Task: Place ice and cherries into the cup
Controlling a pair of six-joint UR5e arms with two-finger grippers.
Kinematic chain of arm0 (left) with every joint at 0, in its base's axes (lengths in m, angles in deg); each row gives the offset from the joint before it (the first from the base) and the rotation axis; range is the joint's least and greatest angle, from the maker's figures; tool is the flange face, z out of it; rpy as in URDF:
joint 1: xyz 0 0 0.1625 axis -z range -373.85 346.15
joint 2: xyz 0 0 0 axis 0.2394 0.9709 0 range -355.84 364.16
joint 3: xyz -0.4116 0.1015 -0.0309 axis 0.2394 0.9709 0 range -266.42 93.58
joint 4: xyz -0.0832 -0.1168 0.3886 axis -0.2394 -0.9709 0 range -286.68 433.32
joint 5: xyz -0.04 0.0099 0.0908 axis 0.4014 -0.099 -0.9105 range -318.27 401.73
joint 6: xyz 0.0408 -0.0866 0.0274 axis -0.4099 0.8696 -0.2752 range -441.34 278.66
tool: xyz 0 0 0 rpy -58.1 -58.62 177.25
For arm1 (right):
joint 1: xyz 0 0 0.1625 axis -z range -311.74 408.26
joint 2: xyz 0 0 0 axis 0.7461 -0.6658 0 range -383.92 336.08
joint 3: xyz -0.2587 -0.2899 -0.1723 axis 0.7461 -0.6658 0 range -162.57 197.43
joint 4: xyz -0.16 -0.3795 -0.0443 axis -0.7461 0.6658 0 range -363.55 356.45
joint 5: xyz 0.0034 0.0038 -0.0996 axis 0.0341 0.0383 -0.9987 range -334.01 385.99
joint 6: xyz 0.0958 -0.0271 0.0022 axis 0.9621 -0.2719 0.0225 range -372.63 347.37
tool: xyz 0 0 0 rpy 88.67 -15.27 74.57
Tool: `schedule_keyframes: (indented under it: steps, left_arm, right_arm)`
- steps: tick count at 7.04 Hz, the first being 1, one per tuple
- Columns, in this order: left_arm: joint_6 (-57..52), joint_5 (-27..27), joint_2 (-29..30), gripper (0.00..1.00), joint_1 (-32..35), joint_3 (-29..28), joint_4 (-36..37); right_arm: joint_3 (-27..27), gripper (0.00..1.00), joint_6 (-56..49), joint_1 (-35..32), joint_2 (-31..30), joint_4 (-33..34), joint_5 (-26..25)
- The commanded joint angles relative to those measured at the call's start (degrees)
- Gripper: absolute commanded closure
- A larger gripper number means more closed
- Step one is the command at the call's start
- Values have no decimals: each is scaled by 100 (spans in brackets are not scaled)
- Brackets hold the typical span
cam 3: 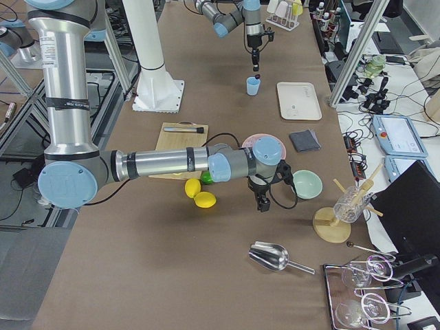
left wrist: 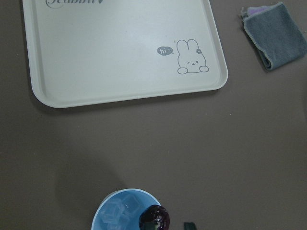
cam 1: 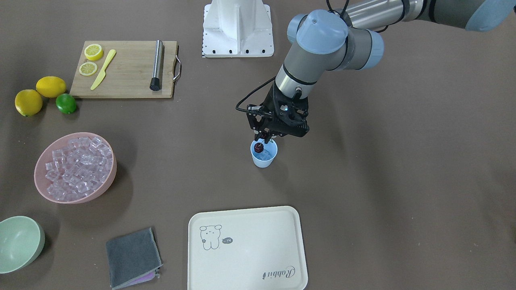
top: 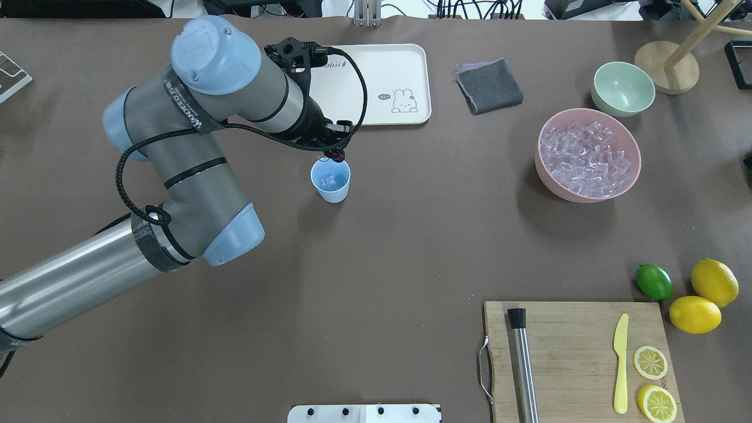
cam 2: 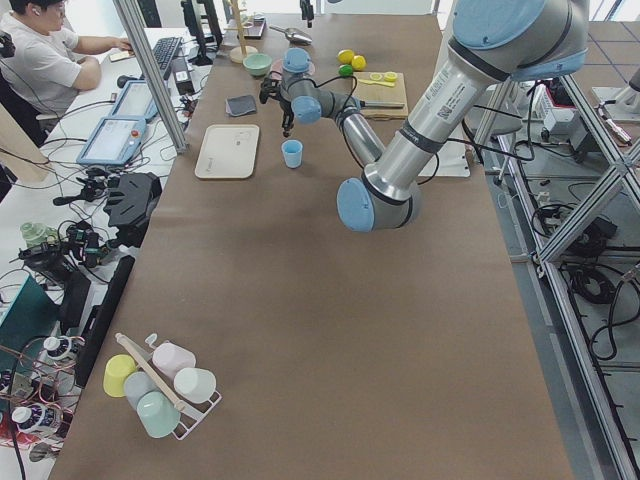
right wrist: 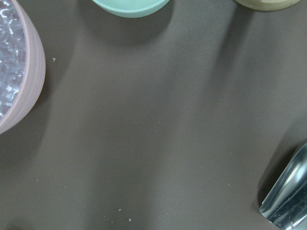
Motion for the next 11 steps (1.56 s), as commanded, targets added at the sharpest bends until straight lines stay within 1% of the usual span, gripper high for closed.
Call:
schedule_keyframes:
  steps: [1, 2, 3, 5, 6, 7, 8, 9, 10, 11]
  left_arm:
    - [-14, -21, -14, 65, -11, -32, 1]
    - [-49, -12, -23, 33, -11, -40, 1]
    - [-40, -4, -84, 4, -2, 3, -8]
    - [-40, -12, -181, 3, 42, 64, -8]
    - [-284, 109, -364, 3, 381, 161, 1]
    - [-922, 685, -784, 3, 1029, 231, 1]
    - [-1659, 1483, -1240, 3, 1879, 215, 10]
    - [-2371, 2134, -1645, 3, 2740, 206, 53]
    - [-3005, 2541, -1762, 3, 3506, 249, 558]
    - [-3890, 2589, -2242, 3, 3958, 467, 929]
  right_arm:
    - [0, 2, 7, 1, 22, -6, 0]
    - [0, 2, 7, -8, 22, 3, 0]
    - [0, 2, 7, 1, 40, -6, 0]
    - [26, 2, 15, 1, 49, 3, 9]
    - [52, 2, 15, -8, 49, 3, 18]
    - [52, 2, 15, -8, 66, 3, 18]
    - [44, 2, 24, -34, 101, 3, 88]
    - [52, 2, 24, -52, 101, 3, 114]
    - [61, 2, 24, -69, 110, 3, 167]
    - [53, 2, 24, -78, 110, 3, 167]
